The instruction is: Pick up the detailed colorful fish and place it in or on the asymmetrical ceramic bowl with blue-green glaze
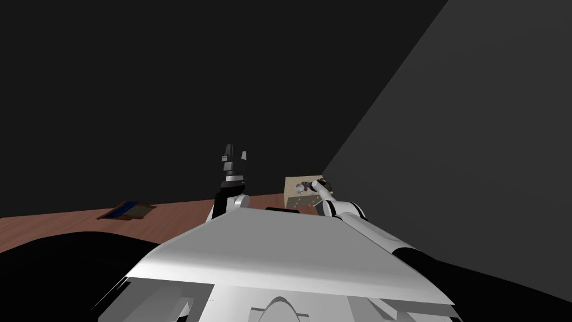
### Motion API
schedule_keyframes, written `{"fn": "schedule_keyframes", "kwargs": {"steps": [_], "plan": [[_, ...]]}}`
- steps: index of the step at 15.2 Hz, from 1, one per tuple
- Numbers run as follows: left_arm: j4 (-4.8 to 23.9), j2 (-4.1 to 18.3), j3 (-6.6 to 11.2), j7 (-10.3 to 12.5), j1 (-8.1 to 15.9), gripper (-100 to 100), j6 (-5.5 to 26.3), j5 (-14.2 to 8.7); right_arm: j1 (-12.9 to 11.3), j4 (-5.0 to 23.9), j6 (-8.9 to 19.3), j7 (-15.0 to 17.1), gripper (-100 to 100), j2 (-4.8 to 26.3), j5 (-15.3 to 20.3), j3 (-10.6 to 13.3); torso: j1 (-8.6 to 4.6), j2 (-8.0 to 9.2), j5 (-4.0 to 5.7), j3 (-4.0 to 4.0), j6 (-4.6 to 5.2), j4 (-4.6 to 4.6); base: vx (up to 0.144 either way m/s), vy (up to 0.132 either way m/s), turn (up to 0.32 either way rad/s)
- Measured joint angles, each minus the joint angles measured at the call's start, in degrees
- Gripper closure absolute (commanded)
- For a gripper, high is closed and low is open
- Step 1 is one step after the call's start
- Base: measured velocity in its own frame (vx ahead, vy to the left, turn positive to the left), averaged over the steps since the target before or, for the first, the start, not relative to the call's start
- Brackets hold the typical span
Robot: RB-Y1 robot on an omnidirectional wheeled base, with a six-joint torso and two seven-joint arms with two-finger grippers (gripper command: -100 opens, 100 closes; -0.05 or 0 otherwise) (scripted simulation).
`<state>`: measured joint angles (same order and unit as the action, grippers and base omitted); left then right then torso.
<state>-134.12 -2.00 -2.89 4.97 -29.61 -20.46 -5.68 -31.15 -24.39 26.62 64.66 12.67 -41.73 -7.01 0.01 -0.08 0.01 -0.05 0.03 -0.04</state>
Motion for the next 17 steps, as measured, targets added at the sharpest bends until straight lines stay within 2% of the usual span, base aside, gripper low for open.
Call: {"fn": "schedule_keyframes", "kwargs": {"steps": [1, 2, 7, 10, 12, 17], "plan": [[0.0, 0.0, 0.0, 0.0, 0.0, 0, 0.0, 0.0, -0.3, 1.1, -0.7, -0.4, -100, -0.4, -0.5, -0.3, 0.01, 0.0, -0.01, 0.01, -0.02, 0.01, -0.001, -0.005, 0.012], [0.0, 0.0, 0.0, 0.0, 0.0, 0, 0.0, 0.0, -0.5, 1.8, -1.2, -1.0, 100, -0.5, -0.9, -0.4, 0.02, 0.01, -0.02, 0.01, -0.01, 0.02, 0.0, 0.0, 0.0], [0.0, 0.0, 0.0, 0.0, 0.0, 0, 0.0, 0.0, -0.5, 1.8, -1.2, -1.1, 100, -0.5, -0.8, -0.4, 0.04, -0.03, 0.01, -0.02, 0.0, -0.01, 0.001, 0.001, -0.005], [0.0, 0.0, 0.0, 0.0, 0.0, 0, 0.0, 0.0, -1.4, 1.1, 0.5, 0.2, 100, 0.7, -0.6, 0.1, 0.06, -0.03, -0.01, -0.01, 0.01, 0.02, -0.008, -0.007, -0.017], [0.0, 0.0, 0.0, 0.0, 0.0, 0, 0.0, 0.0, -3.7, 3.7, 0.8, -1.5, 100, 1.7, -2.8, -0.1, -0.21, 0.03, 0.0, 0.05, 0.04, 0.08, -0.024, -0.072, 0.011], [0.0, 0.0, 0.01, 0.0, 0.0, 0, 0.0, 0.0, -3.2, -1.2, 4.6, 3.4, 100, 3.2, -0.5, 1.4, -0.32, 0.15, 0.01, 0.13, 0.05, 0.12, -0.028, -0.072, 0.004]]}}
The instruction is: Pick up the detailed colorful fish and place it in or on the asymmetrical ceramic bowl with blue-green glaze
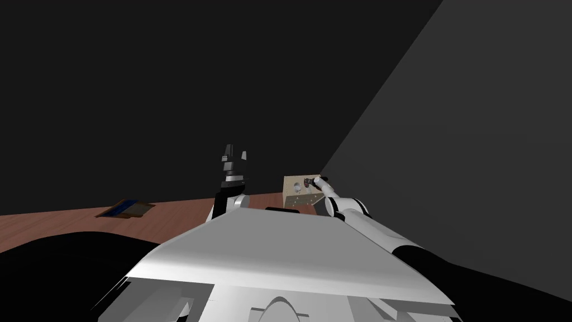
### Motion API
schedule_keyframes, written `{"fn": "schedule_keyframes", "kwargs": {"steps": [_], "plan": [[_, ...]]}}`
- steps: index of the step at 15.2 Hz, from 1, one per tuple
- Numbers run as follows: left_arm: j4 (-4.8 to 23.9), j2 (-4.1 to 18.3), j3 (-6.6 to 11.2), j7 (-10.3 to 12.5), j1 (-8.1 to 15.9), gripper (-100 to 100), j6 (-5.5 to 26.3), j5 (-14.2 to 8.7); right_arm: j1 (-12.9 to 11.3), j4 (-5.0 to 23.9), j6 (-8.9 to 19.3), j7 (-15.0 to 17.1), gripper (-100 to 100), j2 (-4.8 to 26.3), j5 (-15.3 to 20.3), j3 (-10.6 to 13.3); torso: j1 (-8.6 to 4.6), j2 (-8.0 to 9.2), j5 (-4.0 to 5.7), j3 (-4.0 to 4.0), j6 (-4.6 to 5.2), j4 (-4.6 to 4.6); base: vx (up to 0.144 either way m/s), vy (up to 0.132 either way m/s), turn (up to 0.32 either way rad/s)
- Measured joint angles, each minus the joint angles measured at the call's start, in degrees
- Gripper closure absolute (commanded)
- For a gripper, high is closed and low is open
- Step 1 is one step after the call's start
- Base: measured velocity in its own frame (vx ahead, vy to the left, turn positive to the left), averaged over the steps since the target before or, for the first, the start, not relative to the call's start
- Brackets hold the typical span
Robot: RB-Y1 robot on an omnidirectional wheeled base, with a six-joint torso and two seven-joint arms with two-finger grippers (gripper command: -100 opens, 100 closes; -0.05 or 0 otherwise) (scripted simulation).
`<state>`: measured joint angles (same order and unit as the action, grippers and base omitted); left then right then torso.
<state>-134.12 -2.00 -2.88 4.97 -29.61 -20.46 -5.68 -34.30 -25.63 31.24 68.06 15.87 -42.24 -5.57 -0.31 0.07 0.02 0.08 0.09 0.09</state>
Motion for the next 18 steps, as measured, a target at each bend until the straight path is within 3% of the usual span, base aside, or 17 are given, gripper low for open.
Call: {"fn": "schedule_keyframes", "kwargs": {"steps": [3, 5, 8, 11, 14, 15, 16, 17, 18], "plan": [[0.0, 0.0, 0.0, 0.0, 0.0, 0, 0.0, 0.0, -3.0, 2.2, 1.9, -0.1, 100, 1.8, -1.7, 0.3, -0.22, 0.03, 0.02, 0.03, 0.04, 0.03, -0.033, -0.119, 0.008], [0.0, 0.0, 0.0, 0.0, 0.0, 0, 0.0, 0.0, -2.1, -1.7, 4.4, 2.8, 100, 2.8, -0.4, 1.3, -0.14, 0.07, 0.02, 0.04, 0.03, 0.02, -0.033, -0.089, 0.001], [0.0, 0.0, 0.0, 0.0, 0.0, 0, 0.0, 0.0, -4.5, 0.9, 5.3, 2.3, 100, 3.9, -1.7, 1.3, 0.02, 0.04, -0.01, 0.04, -0.01, 0.04, -0.032, -0.074, 0.007], [0.0, 0.0, 0.0, 0.0, 0.0, 0, 0.0, 0.0, -6.4, 1.8, 6.9, 2.3, 100, 5.3, -2.7, 1.6, -0.04, 0.1, -0.01, 0.08, 0.01, 0.06, -0.035, -0.081, 0.004], [0.0, 0.0, 0.0, 0.0, 0.0, 0, 0.0, 0.0, -6.1, -0.7, 8.7, 4.1, 100, 6.1, -2.0, 2.3, 0.17, 0.07, -0.05, 0.07, -0.03, 0.07, -0.023, -0.046, 0.001], [0.0, 0.0, 0.0, 0.0, 0.0, 0, 0.0, 0.0, -7.0, -0.2, 9.4, 4.5, 100, 6.6, -2.2, 2.4, 0.14, 0.08, -0.06, 0.09, -0.03, 0.09, -0.02, -0.09, 0.016], [0.0, 0.0, 0.0, 0.0, 0.0, 0, 0.0, 0.0, -6.7, -1.9, 10.6, 5.7, 100, 7.1, -1.8, 3.0, 0.06, 0.08, -0.05, 0.1, -0.01, 0.1, -0.035, -0.101, 0.018], [0.0, 0.0, 0.0, 0.0, 0.0, 0, 0.0, 0.0, -7.4, -1.9, 11.5, 6.2, 100, 7.8, -2.1, 3.1, -0.01, 0.12, -0.05, 0.11, 0.03, 0.11, -0.039, -0.126, 0.006], [0.0, 0.0, 0.0, 0.0, 0.0, 0, 0.0, 0.0, -9.1, 0.1, 11.9, 5.7, 100, 8.4, -2.9, 3.1, -0.11, 0.13, -0.04, 0.13, 0.04, 0.13, -0.032, -0.14, 0.01]]}}
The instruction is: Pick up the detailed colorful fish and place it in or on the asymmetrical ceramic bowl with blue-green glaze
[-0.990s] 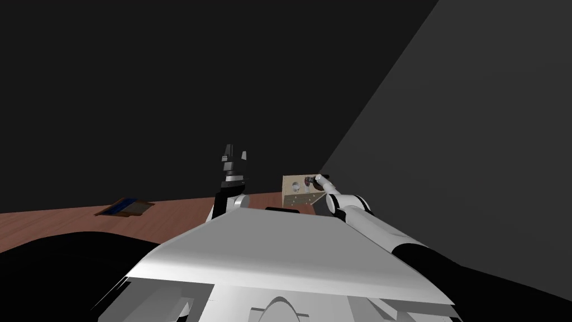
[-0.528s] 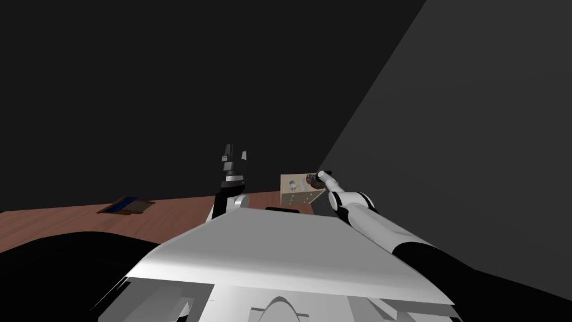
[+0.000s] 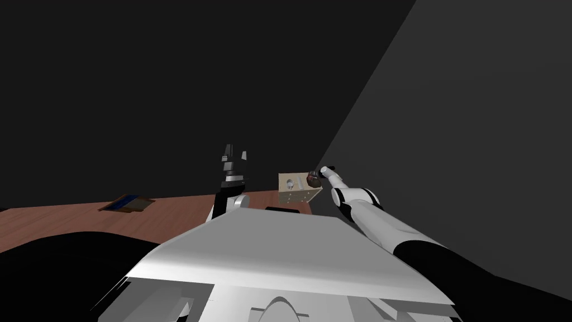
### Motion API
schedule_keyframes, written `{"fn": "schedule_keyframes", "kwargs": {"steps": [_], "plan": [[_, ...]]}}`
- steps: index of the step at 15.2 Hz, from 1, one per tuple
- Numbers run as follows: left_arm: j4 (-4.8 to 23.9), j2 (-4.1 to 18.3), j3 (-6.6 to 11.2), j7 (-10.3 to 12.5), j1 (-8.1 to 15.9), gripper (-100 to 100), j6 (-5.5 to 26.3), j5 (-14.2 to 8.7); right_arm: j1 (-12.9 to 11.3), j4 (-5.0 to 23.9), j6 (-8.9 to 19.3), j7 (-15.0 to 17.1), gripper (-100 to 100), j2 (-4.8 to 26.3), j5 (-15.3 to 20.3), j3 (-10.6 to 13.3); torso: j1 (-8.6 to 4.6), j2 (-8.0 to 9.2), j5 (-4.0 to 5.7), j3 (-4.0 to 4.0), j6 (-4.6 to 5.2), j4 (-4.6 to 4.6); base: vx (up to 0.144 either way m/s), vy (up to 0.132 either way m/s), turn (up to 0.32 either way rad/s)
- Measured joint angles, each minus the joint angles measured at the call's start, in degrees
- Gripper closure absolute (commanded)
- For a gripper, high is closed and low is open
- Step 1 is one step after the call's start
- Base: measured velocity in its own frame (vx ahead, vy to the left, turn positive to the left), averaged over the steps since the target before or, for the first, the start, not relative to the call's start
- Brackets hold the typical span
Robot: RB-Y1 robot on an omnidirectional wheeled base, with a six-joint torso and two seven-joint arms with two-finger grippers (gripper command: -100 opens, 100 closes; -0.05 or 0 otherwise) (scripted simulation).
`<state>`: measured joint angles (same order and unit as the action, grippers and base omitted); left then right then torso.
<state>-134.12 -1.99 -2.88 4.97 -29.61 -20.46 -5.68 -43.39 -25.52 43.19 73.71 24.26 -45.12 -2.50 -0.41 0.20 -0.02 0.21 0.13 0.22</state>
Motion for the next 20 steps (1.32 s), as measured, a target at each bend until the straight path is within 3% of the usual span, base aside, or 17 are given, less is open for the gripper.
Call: {"fn": "schedule_keyframes", "kwargs": {"steps": [2, 4, 6, 8, 9, 14, 17, 19, 20], "plan": [[0.0, 0.0, 0.0, 0.0, 0.0, 0, 0.0, 0.0, 0.4, -2.9, 2.1, 1.7, 100, 1.1, 0.4, 0.7, -0.09, 0.05, 0.03, 0.02, 0.03, -0.01, -0.039, -0.116, 0.001], [0.0, 0.0, 0.0, 0.0, 0.0, 0, 0.0, 0.0, -1.6, -0.9, 3.1, 1.4, 100, 2.2, -0.3, 0.9, 0.0, 0.09, 0.01, 0.04, 0.03, 0.0, -0.049, -0.096, 0.005], [0.0, 0.0, 0.0, 0.0, 0.0, 0, 0.0, 0.0, -0.9, -4.2, 5.4, 3.7, 100, 3.2, 0.3, 1.7, 0.08, 0.12, -0.01, 0.07, 0.01, 0.02, -0.042, -0.084, 0.004], [0.0, 0.0, 0.0, 0.0, 0.0, 0, 0.0, 0.0, -2.4, -2.5, 5.9, 3.4, 100, 3.7, -0.2, 1.7, 0.25, 0.05, -0.01, 0.02, -0.03, -0.01, -0.013, -0.034, -0.002], [0.0, 0.0, -0.01, 0.0, 0.0, 0, 0.0, 0.0, -2.6, -2.2, 5.8, 3.2, -100, 3.8, -0.3, 1.7, 0.36, 0.0, -0.02, -0.01, -0.05, -0.03, -0.004, -0.011, -0.003], [0.0, 0.0, -0.01, 0.0, 0.0, 0, 0.0, 0.0, -2.5, -2.2, 5.8, 3.2, -100, 3.8, -0.3, 1.7, 0.55, -0.09, -0.07, -0.06, -0.08, -0.05, -0.004, -0.001, 0.004], [0.0, 0.0, -0.01, 0.0, 0.0, 0, 0.0, 0.0, -3.1, -4.4, 8.2, 5.1, -100, 5.2, -0.4, 2.6, 0.58, 0.04, -0.09, 0.01, -0.08, -0.01, -0.038, 0.003, 0.029], [0.0, 0.0, -0.01, 0.0, 0.0, 0, 0.0, 0.0, -5.1, -2.9, 9.2, 5.4, -100, 6.0, -0.9, 3.0, 0.59, 0.05, -0.1, 0.02, -0.09, -0.01, -0.037, 0.004, 0.027], [0.0, 0.0, -0.01, 0.0, 0.0, 0, 0.0, 0.0, -5.3, -3.9, 10.2, 6.1, -100, 6.6, -0.9, 3.4, 0.59, 0.06, -0.09, 0.03, -0.08, 0.0, -0.035, 0.006, 0.019]]}}
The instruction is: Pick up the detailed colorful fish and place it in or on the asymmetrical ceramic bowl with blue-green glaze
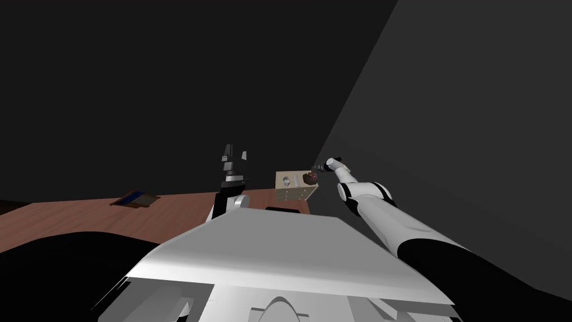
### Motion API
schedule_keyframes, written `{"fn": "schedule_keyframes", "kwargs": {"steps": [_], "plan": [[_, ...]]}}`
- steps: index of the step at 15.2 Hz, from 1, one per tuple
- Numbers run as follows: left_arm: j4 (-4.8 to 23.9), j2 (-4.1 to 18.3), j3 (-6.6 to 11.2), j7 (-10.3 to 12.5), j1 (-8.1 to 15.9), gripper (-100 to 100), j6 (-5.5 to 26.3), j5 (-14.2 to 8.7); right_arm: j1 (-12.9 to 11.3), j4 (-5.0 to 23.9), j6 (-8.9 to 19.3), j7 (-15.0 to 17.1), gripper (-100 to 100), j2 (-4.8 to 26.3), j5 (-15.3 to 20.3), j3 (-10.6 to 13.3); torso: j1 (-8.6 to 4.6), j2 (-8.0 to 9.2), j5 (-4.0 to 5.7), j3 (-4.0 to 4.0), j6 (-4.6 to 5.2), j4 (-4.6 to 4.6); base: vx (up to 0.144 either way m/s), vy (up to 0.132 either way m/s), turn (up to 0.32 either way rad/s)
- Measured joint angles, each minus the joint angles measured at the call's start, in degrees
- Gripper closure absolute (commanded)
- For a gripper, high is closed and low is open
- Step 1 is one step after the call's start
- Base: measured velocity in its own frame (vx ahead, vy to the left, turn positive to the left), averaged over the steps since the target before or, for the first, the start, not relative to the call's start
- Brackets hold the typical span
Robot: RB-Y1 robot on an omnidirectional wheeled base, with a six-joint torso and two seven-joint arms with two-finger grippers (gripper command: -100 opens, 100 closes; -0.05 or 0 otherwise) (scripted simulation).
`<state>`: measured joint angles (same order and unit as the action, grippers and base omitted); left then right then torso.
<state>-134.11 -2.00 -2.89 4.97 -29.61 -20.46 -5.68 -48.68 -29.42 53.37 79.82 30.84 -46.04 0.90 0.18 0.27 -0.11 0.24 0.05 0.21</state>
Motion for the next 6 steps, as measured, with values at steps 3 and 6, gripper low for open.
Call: {"fn": "schedule_keyframes", "kwargs": {"steps": [3, 6], "plan": [[0.0, 0.0, 0.0, 0.0, 0.0, 0, 0.0, 0.0, -1.5, 1.2, 0.7, 0.3, -100, 0.3, -0.2, 0.3, -0.01, -0.08, 0.01, -0.05, 0.0, -0.03, -0.009, 0.001, 0.003], [0.0, 0.0, 0.0, 0.0, 0.0, 0, 0.0, 0.0, -1.5, 1.2, 0.7, 0.3, -100, 0.3, -0.2, 0.3, -0.02, -0.14, 0.02, -0.09, 0.0, -0.04, 0.0, 0.0, 0.0]]}}
